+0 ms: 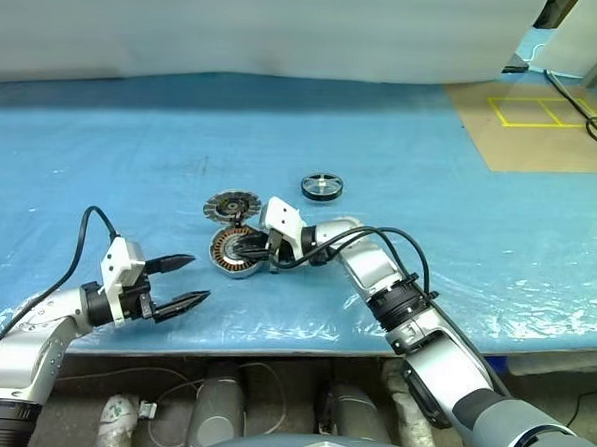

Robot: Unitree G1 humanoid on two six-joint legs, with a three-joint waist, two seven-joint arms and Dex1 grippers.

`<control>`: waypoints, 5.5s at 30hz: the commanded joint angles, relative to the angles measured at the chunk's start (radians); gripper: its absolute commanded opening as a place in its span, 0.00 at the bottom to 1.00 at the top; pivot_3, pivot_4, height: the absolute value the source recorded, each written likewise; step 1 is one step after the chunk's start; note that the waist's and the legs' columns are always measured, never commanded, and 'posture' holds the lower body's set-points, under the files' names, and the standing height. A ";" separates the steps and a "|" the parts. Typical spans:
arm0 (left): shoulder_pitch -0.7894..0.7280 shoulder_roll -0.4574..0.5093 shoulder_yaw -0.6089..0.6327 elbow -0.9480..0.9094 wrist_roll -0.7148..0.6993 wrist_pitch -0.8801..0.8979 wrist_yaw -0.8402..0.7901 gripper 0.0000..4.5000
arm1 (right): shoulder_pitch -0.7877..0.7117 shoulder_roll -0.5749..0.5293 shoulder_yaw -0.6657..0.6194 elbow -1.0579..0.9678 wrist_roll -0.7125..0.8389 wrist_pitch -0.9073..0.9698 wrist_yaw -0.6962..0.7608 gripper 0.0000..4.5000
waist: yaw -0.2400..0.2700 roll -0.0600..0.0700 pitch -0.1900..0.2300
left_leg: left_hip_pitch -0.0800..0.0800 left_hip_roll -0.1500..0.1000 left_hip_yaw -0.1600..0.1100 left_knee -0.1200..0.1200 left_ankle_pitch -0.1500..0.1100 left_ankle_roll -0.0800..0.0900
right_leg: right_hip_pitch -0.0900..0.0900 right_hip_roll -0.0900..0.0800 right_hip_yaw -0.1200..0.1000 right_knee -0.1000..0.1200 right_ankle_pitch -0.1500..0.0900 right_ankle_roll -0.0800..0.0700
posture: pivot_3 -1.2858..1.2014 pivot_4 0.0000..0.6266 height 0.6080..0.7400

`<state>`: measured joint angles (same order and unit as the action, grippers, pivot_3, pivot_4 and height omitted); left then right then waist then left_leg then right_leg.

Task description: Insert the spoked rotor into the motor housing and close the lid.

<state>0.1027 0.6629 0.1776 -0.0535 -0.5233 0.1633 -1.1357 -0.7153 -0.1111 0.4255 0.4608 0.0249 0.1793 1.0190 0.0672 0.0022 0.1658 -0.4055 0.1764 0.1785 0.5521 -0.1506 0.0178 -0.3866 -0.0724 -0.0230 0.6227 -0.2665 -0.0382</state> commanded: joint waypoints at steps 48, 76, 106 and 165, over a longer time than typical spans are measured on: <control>-0.060 -0.035 -0.029 0.155 0.073 -0.150 -0.074 0.94 | -0.056 0.044 -0.062 0.057 -0.017 -0.113 -0.031 0.12 | -0.001 0.000 0.000 | 0.000 0.001 0.000 0.000 0.000 0.000 | 0.000 0.000 0.000 0.001 0.000 0.000 | 0.52 0.24 1.00; -0.053 -0.033 -0.047 0.111 0.075 -0.129 -0.045 0.94 | -0.053 0.073 -0.027 0.148 -0.070 -0.166 -0.057 0.12 | 0.000 0.000 0.000 | 0.000 0.001 0.001 0.000 0.000 0.000 | 0.000 0.000 0.000 0.001 0.000 0.000 | 0.52 0.24 1.00; -0.056 -0.030 -0.052 0.086 0.074 -0.099 -0.033 0.94 | -0.017 0.041 -0.100 -0.104 0.040 -0.001 -0.020 0.45 | 0.000 0.000 0.000 | 0.000 0.001 0.001 0.000 0.000 0.000 | 0.000 0.000 0.000 0.001 0.000 0.000 | 0.52 0.24 1.00; -0.109 -0.032 -0.047 0.137 0.086 -0.133 -0.037 0.94 | -0.052 0.089 0.004 0.152 -0.120 -0.199 -0.092 0.00 | 0.000 0.000 0.000 | 0.000 0.001 0.001 0.000 0.000 0.000 | -0.001 0.000 0.000 0.001 0.000 0.000 | 0.52 0.24 1.00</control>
<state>0.0011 0.6270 0.1211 0.0902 -0.4346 0.0473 -1.1689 -0.7496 -0.0333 0.4162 0.5986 -0.0776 0.0115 0.9445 0.0671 0.0021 0.1657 -0.4052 0.1777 0.1800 0.5519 -0.1506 0.0178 -0.3875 -0.0723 -0.0229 0.6239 -0.2666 -0.0385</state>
